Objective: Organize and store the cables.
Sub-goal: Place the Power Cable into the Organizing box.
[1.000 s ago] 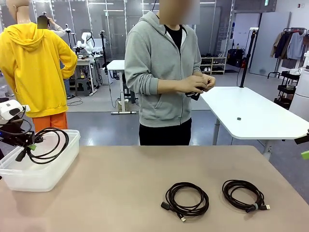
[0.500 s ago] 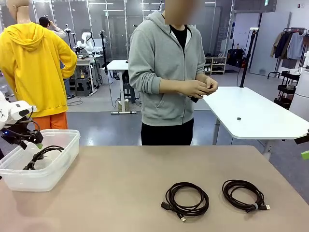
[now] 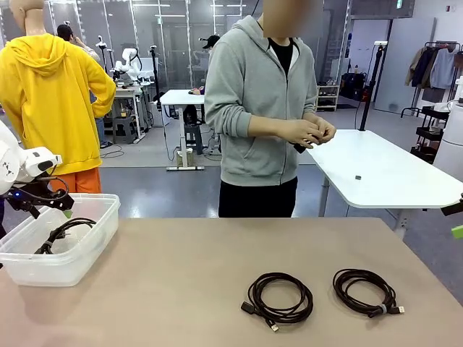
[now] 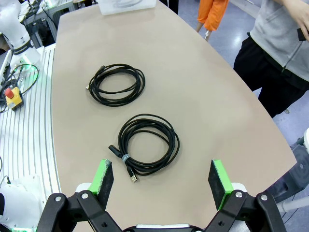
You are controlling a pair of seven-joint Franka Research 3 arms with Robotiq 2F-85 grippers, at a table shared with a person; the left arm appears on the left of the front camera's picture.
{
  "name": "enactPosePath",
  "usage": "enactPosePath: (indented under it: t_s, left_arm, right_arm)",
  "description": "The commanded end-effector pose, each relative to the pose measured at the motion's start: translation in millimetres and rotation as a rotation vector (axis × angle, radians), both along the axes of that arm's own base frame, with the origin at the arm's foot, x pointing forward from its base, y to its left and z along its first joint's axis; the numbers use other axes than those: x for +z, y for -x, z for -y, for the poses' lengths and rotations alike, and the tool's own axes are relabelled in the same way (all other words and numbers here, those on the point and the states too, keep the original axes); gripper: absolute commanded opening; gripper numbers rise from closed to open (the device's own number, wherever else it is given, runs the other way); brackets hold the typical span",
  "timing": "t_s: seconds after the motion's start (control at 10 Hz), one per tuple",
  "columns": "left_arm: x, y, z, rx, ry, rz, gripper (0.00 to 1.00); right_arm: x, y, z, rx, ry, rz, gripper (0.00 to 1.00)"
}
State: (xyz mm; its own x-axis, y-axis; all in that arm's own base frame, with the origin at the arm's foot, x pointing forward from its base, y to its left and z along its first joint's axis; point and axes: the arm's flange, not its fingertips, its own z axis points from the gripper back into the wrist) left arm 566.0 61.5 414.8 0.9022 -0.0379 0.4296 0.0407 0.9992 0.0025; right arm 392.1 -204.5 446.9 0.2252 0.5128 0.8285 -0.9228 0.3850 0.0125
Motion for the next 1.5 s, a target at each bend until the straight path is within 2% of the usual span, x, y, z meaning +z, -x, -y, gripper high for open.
enactPosePath:
  t_s: [0.0, 0.1, 1.2, 1.4]
  left_arm:
    - [8, 10, 3, 0.017, -0.026, -0.002, 1.00]
    - [0, 0, 0, 0.000, 0.000, 0.000, 1.00]
    - [0, 1, 1, 0.000, -0.008, -0.003, 1.00]
    - [35, 34, -5, -0.205, -0.040, -0.080, 1.00]
  right_arm:
    - [4, 2, -2, -0.008, 0.004, -0.025, 1.00]
    - [4, 2, -2, -0.008, 0.004, -0.025, 1.00]
    - [4, 2, -2, -0.008, 0.004, -0.025, 1.00]
    - [4, 2, -2, -0.008, 0.004, -0.025, 1.00]
